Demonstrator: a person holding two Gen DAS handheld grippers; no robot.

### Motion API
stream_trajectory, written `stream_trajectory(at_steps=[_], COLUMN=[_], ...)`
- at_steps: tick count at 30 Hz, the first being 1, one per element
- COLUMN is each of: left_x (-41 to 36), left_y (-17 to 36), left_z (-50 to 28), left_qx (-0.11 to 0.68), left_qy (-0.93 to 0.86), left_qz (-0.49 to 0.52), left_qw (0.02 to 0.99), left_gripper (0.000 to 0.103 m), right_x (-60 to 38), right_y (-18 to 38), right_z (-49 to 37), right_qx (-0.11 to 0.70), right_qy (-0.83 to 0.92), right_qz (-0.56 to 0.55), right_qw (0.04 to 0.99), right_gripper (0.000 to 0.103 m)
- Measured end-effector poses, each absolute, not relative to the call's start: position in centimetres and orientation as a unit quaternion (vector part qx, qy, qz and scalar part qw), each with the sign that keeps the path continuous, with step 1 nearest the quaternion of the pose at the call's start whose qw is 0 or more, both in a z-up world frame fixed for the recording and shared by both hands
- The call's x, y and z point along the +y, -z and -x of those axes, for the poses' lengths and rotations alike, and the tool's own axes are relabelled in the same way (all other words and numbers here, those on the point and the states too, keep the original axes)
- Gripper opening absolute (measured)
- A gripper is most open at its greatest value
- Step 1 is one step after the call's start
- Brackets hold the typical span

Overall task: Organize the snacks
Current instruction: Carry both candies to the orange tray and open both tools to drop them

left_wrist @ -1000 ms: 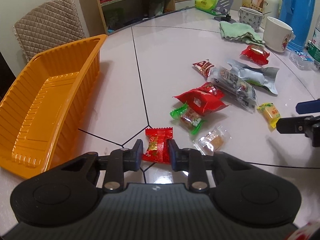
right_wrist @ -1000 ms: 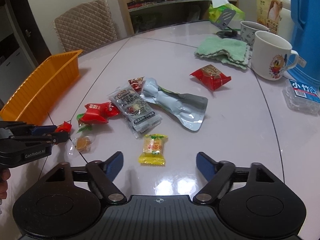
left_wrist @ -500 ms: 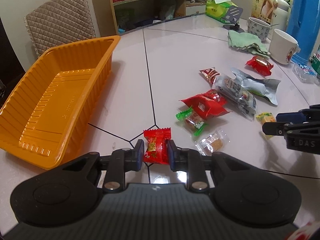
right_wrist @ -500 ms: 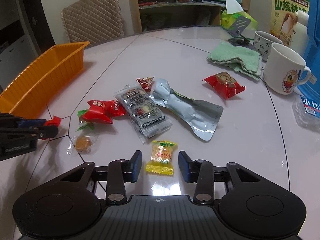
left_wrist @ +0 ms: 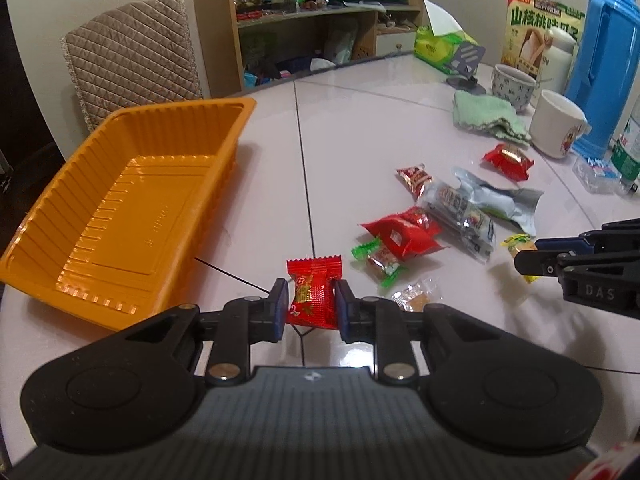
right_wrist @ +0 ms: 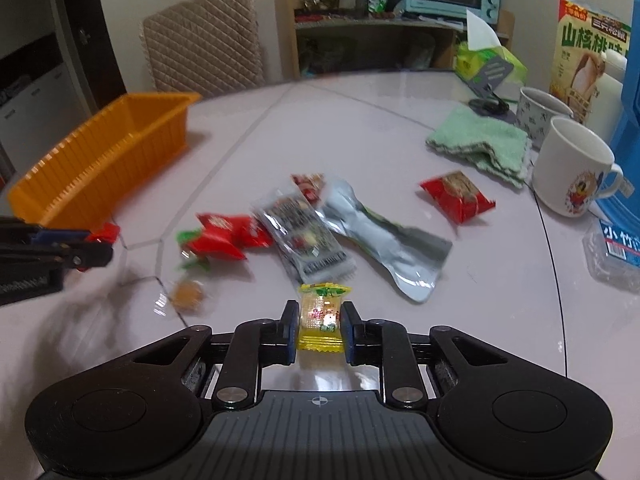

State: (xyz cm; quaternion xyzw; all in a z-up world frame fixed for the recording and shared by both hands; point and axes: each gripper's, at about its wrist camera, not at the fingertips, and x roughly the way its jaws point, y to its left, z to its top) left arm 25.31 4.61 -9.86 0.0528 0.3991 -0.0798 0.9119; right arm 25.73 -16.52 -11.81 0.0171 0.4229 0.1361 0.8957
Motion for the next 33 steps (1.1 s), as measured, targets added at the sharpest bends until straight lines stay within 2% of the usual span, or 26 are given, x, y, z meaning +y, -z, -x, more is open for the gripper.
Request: stream_trajectory(at_steps=[15,33], left_x=[10.8,20.7], left_y=[5.3,4.7], left_z=[-24.0,-27.1], left_qx=[0.369,0.367], left_qy=[0.013,-0.068], left_qz=[-0.016,-0.002], left_qw=[0.929,0.928], left_gripper=[0.022,0.023], right_x=[-9.0,5.4], right_y=[6.8,7.0], right_z=[-27.0,-32.5], right_qx=[0.39,0.381], right_qy=[-0.262,-0.36], right_qz=[-0.036,-0.007], right_qw=[0.882,0.852], right_gripper=[0.022,0.022])
